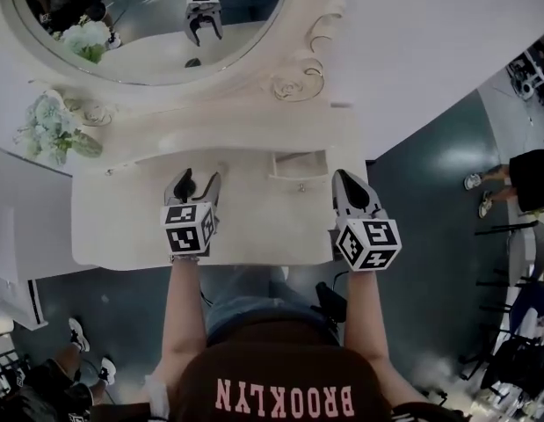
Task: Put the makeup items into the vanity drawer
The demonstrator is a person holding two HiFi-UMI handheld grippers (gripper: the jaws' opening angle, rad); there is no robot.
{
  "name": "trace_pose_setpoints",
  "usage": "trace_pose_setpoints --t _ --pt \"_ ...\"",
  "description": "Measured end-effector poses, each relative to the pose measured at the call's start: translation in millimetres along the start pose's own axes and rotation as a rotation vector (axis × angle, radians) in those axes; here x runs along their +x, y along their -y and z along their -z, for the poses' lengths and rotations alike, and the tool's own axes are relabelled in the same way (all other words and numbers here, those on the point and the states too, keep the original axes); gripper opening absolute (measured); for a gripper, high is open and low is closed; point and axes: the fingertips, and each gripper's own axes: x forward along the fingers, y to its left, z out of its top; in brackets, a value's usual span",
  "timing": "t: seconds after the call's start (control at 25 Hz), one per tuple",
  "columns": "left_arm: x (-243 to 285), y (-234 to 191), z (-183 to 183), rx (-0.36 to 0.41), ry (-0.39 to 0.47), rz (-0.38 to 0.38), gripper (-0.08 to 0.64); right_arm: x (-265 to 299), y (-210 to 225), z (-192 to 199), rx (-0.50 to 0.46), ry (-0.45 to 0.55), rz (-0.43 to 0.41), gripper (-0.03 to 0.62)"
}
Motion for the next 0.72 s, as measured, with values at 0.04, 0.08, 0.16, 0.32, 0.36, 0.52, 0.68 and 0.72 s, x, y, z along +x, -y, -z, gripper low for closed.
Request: trace_pose_setpoints --t 0.04,0.08,0.16,0.32,0.36,0.52,0.68,0.72 --pt "-3 0 4 -0.004 -0.002 -0.005 0.242 -1 -2 2 0.0 -0.002 -0.007 -0.002" --pt "-6 1 7 -0.007 -0.003 -0.006 0.244 -2 -4 4 -0.001 -0.005 -0.012 -0.002" --pt "-8 4 13 -0.015 -0.005 -0.005 0.25 -4 -7 9 -0.001 -0.014 -0.02 -0.002" --pt "-3 8 23 -0.028 -0.023 -0.009 0.306 -6 -5 20 0.003 -0.034 -0.02 -0.002" --pt "0 8 26 -0.027 -0.029 -0.012 0.32 -6 -4 23 0.005 -0.039 -0.017 -0.002" --pt "14 11 37 -0.037 -0.064 0.001 0.325 -4 3 33 0.016 -0.06 0.002 -0.002" --pt "30 8 52 -0.03 -0.125 -0.004 0.325 4 8 45 0.022 -0.095 0.015 -0.002" --pt "35 8 57 -0.03 -0.14 -0.002 0.324 7 9 49 0.023 -0.105 0.017 -0.002"
